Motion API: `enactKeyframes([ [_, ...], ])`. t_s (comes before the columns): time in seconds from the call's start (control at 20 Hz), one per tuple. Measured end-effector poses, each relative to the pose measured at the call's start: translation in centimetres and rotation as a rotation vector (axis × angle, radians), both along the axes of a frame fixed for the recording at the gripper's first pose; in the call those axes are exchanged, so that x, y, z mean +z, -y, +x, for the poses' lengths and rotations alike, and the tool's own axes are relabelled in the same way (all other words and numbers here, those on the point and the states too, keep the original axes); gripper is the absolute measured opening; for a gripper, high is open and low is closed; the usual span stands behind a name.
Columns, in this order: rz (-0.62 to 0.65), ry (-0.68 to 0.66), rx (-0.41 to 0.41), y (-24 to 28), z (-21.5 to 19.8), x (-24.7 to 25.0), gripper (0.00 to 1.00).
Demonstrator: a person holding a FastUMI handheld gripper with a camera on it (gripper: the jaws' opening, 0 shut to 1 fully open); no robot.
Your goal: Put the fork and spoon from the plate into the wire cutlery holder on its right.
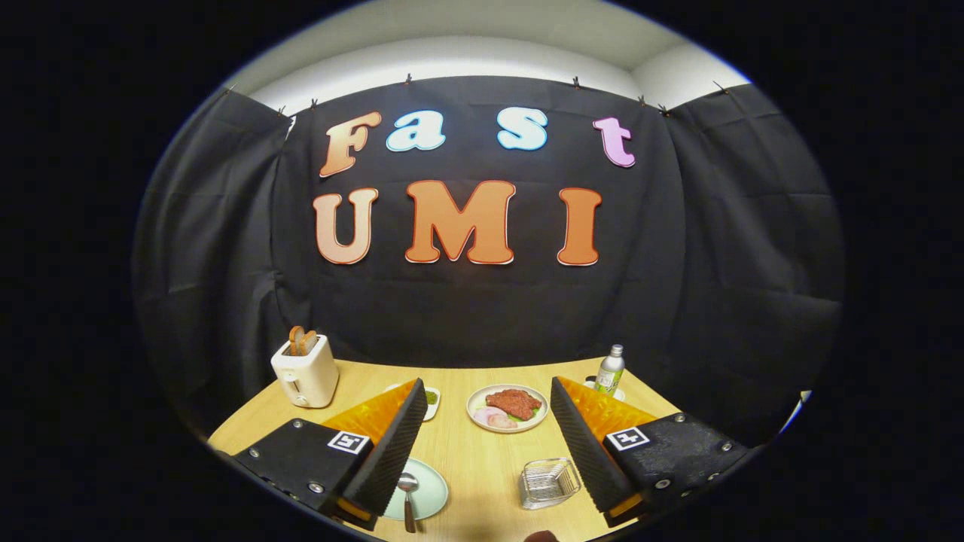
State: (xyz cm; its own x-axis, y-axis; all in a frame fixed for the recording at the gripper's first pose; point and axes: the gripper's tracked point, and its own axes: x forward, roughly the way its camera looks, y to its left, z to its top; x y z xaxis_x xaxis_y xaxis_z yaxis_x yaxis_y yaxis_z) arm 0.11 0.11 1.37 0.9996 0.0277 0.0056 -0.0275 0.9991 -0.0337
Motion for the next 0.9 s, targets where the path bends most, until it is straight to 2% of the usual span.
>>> enactKeyframes([
  [0.4, 0.106, -0.037, -0.003, 0.3, -0.2, -1.8, 0.98],
  [0.65, 0.086, -0.129, 0.064, -3.5, -0.1, -8.2, 0.98],
  [0.9, 0.007, -0.253, 0.141, -8.0, 0.1, -15.0, 0.99],
])
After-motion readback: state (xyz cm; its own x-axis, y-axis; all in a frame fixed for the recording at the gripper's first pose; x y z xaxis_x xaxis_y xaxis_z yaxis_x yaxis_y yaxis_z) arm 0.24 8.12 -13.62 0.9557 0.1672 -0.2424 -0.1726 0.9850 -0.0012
